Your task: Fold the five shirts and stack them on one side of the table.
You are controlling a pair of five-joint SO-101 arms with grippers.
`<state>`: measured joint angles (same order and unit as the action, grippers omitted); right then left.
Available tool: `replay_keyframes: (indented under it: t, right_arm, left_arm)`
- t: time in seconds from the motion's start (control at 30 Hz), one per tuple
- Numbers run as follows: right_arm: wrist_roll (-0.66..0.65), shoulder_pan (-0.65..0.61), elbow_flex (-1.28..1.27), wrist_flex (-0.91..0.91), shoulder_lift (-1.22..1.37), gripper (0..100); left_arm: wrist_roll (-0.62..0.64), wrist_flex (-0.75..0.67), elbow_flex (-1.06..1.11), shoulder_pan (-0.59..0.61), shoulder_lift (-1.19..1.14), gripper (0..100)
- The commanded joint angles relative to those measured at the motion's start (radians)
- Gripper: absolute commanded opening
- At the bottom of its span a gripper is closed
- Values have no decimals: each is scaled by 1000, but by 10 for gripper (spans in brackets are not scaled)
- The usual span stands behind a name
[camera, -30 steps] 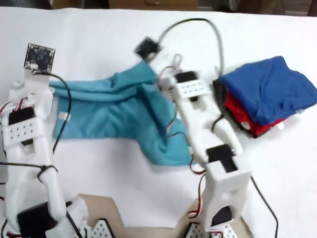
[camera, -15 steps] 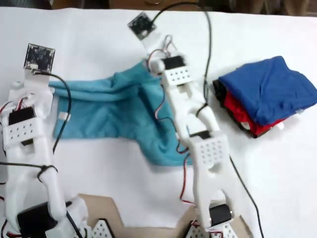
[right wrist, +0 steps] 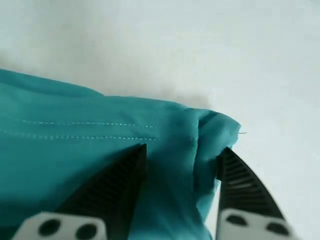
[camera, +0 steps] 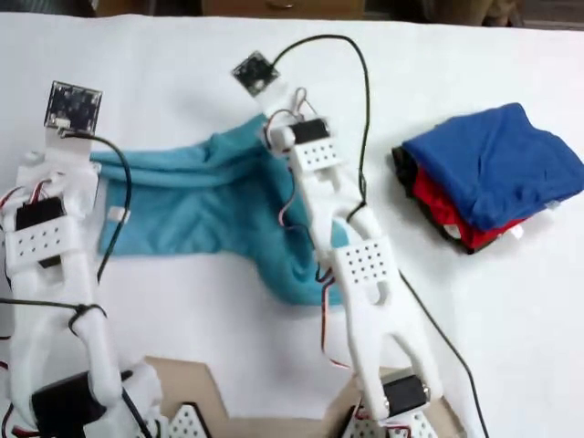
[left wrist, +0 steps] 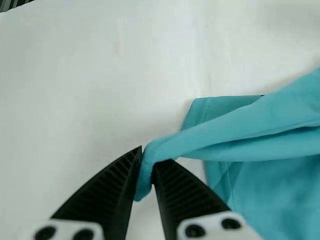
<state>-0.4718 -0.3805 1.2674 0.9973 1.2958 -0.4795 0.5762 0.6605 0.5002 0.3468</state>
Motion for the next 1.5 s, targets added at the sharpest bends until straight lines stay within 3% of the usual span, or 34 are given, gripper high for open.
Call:
replay_keyframes:
  t: [0.0,0.13,0.63,0.93,1.3,1.47]
  right_arm:
    - [-2,-4,60,1,-1,179]
    - [-3,12,64,4,-4,14]
    - [2,68,400,490,-124,21]
    - [-5,82,400,765,-211,21]
    - [-38,154,358,745,-56,29]
    - [-37,148,405,751,-61,160]
  left_arm:
    - [-3,-2,-28,8,14,20]
    - [-3,-2,-28,8,15,20]
    - [-5,-3,-28,9,15,20]
    - [-5,0,-47,9,15,20]
    - [0,5,-81,-6,14,20]
    - [-2,3,-76,-17,14,20]
